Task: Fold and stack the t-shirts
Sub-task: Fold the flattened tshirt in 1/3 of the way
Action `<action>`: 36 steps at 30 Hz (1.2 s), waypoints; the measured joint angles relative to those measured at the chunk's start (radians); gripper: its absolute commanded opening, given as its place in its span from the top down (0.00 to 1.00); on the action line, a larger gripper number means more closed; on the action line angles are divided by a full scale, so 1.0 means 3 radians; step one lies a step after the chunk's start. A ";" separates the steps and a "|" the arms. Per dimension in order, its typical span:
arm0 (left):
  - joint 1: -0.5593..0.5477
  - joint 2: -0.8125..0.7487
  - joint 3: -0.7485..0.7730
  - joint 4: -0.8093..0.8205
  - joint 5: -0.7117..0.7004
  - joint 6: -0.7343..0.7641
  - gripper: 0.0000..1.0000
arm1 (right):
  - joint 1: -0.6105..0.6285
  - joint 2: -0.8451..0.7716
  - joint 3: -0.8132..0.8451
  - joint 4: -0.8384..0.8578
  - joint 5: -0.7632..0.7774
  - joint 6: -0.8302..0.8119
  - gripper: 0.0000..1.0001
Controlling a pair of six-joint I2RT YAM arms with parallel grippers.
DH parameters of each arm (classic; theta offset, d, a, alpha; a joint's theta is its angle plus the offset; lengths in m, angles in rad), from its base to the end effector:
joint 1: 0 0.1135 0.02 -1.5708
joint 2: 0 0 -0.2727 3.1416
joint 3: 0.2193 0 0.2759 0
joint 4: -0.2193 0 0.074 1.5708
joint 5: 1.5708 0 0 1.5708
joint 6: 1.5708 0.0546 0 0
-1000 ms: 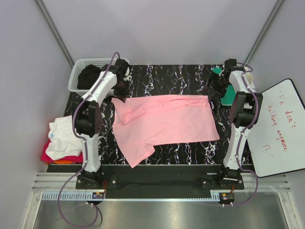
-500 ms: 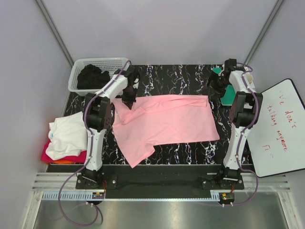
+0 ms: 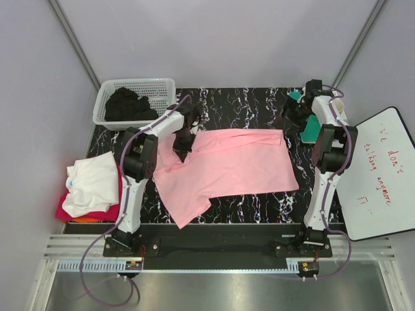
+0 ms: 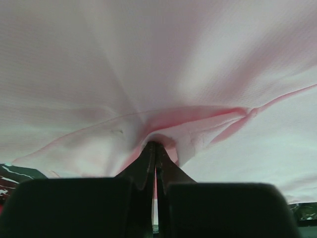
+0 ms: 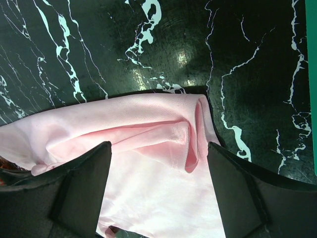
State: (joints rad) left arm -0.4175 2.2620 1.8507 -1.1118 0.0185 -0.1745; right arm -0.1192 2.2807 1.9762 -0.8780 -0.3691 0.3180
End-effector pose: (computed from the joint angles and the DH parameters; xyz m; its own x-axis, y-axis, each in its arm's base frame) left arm 0.4299 -0.1918 0.1425 -0.9697 0.2403 -0.0437 0.2415 0.9700 -0.0265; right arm 0.5186 -0.0423 0.1812 -0.8806 0.3992 -0.2552 0.2639 0.8606 0.4355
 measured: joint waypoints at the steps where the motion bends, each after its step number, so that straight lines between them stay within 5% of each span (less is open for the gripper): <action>1: -0.0010 -0.0020 -0.0076 -0.0003 0.0005 0.0005 1.00 | 0.0000 0.0000 0.0000 0.0000 -0.0001 0.0000 0.15; 19: -0.0262 -0.1216 -0.0746 -0.0061 0.0003 -0.0037 1.00 | 0.0000 -0.0200 -0.0506 0.0045 -0.0056 0.0000 0.15; 25: -0.0243 -0.1001 -0.0678 -0.0053 -0.0153 -0.0122 1.00 | 0.0000 -0.0338 -0.0643 0.0042 -0.0058 -0.0001 0.15; 36: -0.0100 0.0097 0.0544 0.0022 -0.0263 -0.0148 1.00 | 0.0000 -0.0487 -0.0659 0.0047 -0.0086 -0.0022 0.15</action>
State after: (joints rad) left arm -0.4477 2.2910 2.0140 -1.1053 -0.0605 -0.2188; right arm -0.1192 2.1345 1.7786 -0.8639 -0.3950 0.3115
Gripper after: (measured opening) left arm 0.004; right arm 0.851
